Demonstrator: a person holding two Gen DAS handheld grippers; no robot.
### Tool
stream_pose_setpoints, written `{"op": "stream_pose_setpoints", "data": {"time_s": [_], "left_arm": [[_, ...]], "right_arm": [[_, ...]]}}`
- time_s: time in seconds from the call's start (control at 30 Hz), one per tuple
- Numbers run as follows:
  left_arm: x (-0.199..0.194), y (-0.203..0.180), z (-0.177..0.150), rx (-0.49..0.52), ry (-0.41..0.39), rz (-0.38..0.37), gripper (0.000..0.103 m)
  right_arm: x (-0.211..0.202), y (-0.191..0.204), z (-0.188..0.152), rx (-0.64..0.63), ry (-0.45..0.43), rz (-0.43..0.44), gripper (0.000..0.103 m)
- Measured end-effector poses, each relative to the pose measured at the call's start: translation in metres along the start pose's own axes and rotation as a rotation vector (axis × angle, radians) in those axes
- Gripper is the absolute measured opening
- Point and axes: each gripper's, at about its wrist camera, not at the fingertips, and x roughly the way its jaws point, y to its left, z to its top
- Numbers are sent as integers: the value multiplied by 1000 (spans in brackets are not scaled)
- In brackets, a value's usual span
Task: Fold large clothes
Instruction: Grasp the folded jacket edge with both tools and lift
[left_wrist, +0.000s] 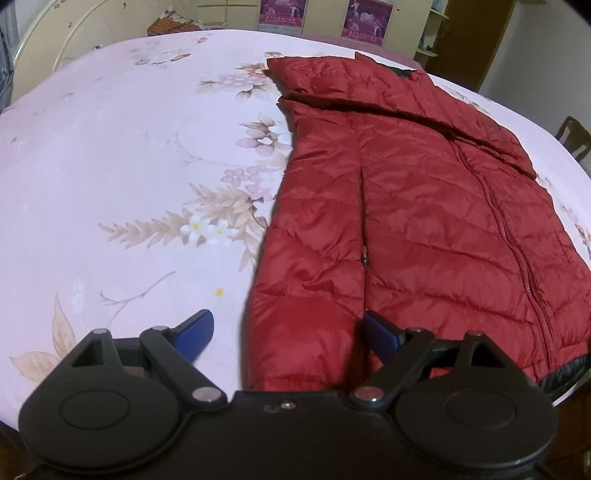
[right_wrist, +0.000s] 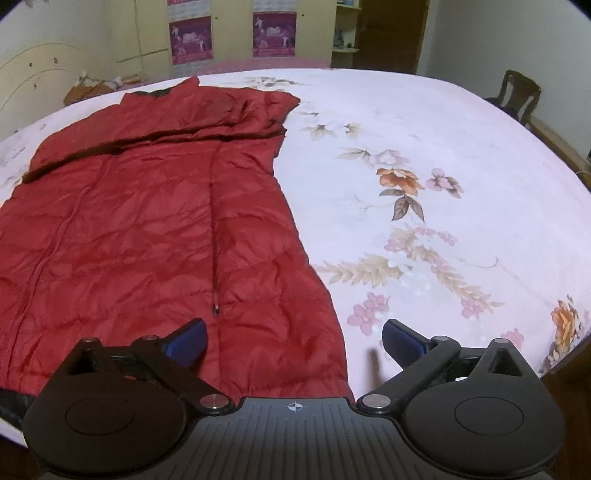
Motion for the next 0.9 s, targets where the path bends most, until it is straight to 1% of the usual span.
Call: {"op": "stream_pose_setpoints", "data": {"time_s": [0.1,0.17,0.2,0.23,0.27,0.3,0.37,0.4,0.43,0.47,0.53,0.57,0.6,0.63,0.77,0.9], "left_arm": [[1,0,-1,7,-1,-6,85],[1,0,-3,8,-3,-18,82],[2,0,-3,11,-2,-23,80],[1,0,-3,14,-4,-32,75],[1,0,-3,15,-5,-46,70],[0,-1,-4,17,-5,-56,66],[-1,-2,-5,21,-4,-87,50],[-1,-3,-5,22,-2,-101,45],[-1,-5,-5,22,2,-116,36],[-1,-6,-4,22,4,-128,26],[-3,-8,-4,12,6,-153,17],[-4,-8,-4,4,3,-161,13],[-5,-8,-4,1,-2,-167,12],[-7,-9,-4,1,-10,-172,11],[-22,-8,3,-7,-53,-201,9],[-37,-10,15,9,-106,-226,9]], "right_arm": [[-1,-4,-5,23,6,20,100],[-1,-5,-6,41,7,32,99],[-1,-6,-8,48,8,42,93],[1,-6,-8,52,16,55,81],[3,-7,-9,62,26,74,77],[4,-8,-10,78,35,90,73],[5,-8,-10,90,37,104,67],[5,-8,-10,98,38,125,53],[5,-8,-9,107,40,146,41],[5,-7,-8,110,43,158,37],[4,-4,-6,105,47,172,21],[3,-2,-5,104,46,174,15],[1,-1,-4,102,41,177,11],[0,0,-3,101,35,178,10],[-12,1,3,105,-1,194,9],[-27,5,15,106,-57,203,9]]}}
